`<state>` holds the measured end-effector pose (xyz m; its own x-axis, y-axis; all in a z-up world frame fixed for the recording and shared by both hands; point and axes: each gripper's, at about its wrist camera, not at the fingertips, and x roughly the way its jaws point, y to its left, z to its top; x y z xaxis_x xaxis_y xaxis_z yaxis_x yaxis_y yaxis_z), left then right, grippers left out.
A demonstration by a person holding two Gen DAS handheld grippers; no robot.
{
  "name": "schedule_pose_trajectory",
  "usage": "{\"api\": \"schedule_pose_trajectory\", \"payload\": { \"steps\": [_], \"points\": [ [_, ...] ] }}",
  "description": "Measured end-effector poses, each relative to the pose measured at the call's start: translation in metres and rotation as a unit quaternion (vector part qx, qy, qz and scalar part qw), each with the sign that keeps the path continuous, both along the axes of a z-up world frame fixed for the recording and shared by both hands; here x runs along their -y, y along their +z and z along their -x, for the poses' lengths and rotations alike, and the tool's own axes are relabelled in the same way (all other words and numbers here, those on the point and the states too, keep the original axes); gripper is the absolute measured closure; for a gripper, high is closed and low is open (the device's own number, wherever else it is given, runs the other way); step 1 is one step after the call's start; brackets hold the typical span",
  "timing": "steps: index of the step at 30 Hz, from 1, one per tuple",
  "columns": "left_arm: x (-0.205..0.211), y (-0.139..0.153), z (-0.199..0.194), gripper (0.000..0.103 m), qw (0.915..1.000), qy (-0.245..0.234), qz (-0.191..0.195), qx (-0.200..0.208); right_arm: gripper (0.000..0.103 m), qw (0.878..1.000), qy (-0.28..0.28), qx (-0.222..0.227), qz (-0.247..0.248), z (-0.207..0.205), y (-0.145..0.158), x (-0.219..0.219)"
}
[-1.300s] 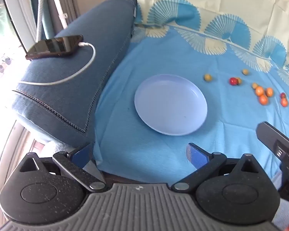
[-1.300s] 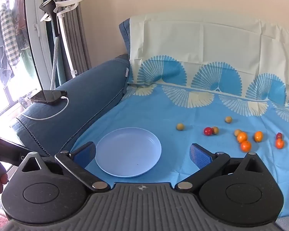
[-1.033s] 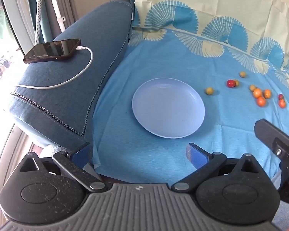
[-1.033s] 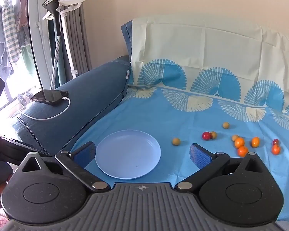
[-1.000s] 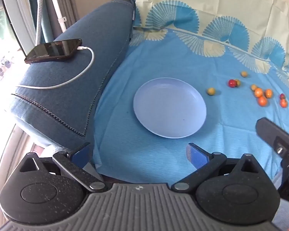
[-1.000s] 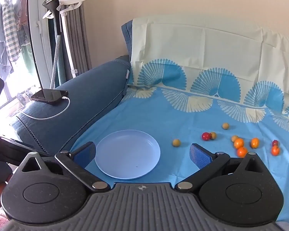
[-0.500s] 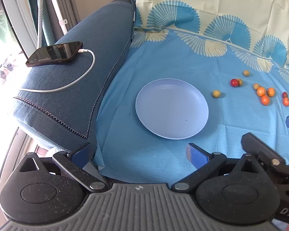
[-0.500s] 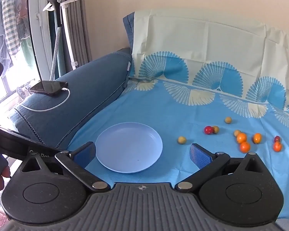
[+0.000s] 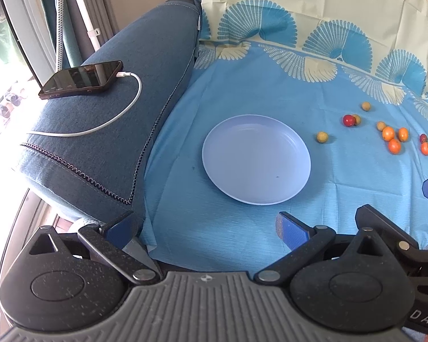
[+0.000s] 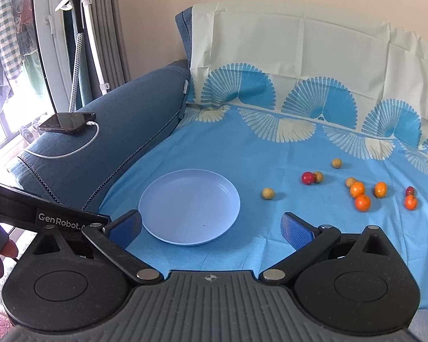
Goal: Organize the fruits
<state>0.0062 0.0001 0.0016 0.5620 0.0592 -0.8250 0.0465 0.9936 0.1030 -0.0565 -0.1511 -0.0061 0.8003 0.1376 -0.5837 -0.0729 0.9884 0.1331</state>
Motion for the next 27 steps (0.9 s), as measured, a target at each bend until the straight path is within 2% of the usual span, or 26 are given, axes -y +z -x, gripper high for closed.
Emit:
{"api": "schedule_pose_trajectory", "payload": {
  "steps": [27],
  "points": [
    [0.0063, -0.0004, 0.0061, 0.000, 0.9998, -0.004, -0.018, 0.005, 0.000, 1.000, -0.007, -0.004, -0.003, 0.0020, -0.0008, -0.0007]
  ]
}}
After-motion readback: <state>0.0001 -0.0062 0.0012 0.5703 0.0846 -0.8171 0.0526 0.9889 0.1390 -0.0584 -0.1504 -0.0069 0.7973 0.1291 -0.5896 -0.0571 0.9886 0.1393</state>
